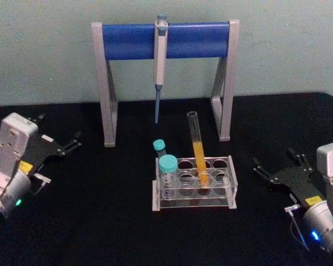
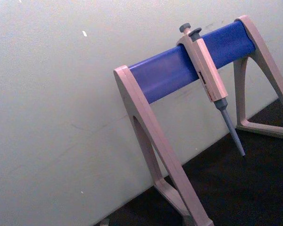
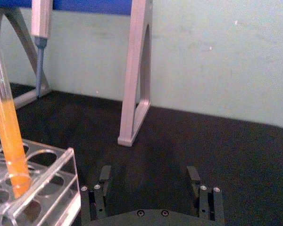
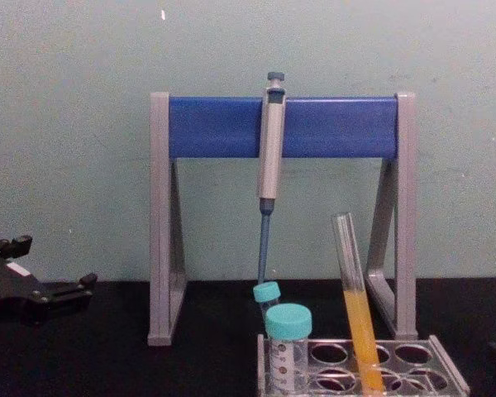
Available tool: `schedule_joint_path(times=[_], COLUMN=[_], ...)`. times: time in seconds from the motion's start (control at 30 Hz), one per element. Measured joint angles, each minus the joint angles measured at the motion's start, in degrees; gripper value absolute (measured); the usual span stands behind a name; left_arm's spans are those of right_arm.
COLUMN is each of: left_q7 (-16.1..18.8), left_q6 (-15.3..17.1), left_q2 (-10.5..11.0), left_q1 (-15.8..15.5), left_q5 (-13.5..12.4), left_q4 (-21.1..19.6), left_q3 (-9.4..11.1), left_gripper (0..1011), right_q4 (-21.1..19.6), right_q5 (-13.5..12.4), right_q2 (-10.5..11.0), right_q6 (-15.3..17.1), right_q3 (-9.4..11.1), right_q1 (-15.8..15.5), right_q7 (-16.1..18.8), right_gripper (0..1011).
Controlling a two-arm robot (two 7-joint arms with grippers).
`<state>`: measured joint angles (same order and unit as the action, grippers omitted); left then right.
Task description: Pick up the test tube from the test tube rack, shake it, then place it back into the test tube rack.
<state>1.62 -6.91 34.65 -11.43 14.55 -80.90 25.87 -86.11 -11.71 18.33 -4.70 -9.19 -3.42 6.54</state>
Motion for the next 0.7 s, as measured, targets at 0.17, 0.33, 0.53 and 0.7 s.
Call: schedule_joint_path(times=[0.17, 0.33, 0.53, 0.7], left_q7=[0.00, 0.00, 0.00, 0.00], left_q6=[0.00, 0.00, 0.00, 0.00], left_q2=[0.00, 0.00, 0.00, 0.00], left_q1=[0.00, 0.00, 0.00, 0.00], left_q5=[0.00, 0.00, 0.00, 0.00], left_q4=[0.00, 0.00, 0.00, 0.00], left_q3=[0.00, 0.00, 0.00, 0.00], left_gripper=[1001, 1001, 1001, 1001], right_q4=[1.67, 2.52, 3.22, 3.15], right_q5=[0.86, 1.46, 1.88, 1.86], right_q2=[-0.84, -1.39, -1.65, -1.62], right_q6=[0.49, 0.63, 0.63, 0.62], right_q3=[-0.07, -0.07, -0.06, -0.07], right_q1=[0.43, 0.79, 1.07, 1.02], right_q7=[0.62, 1.60, 2.40, 2.31], right_gripper=[1000, 1000, 1000, 1000])
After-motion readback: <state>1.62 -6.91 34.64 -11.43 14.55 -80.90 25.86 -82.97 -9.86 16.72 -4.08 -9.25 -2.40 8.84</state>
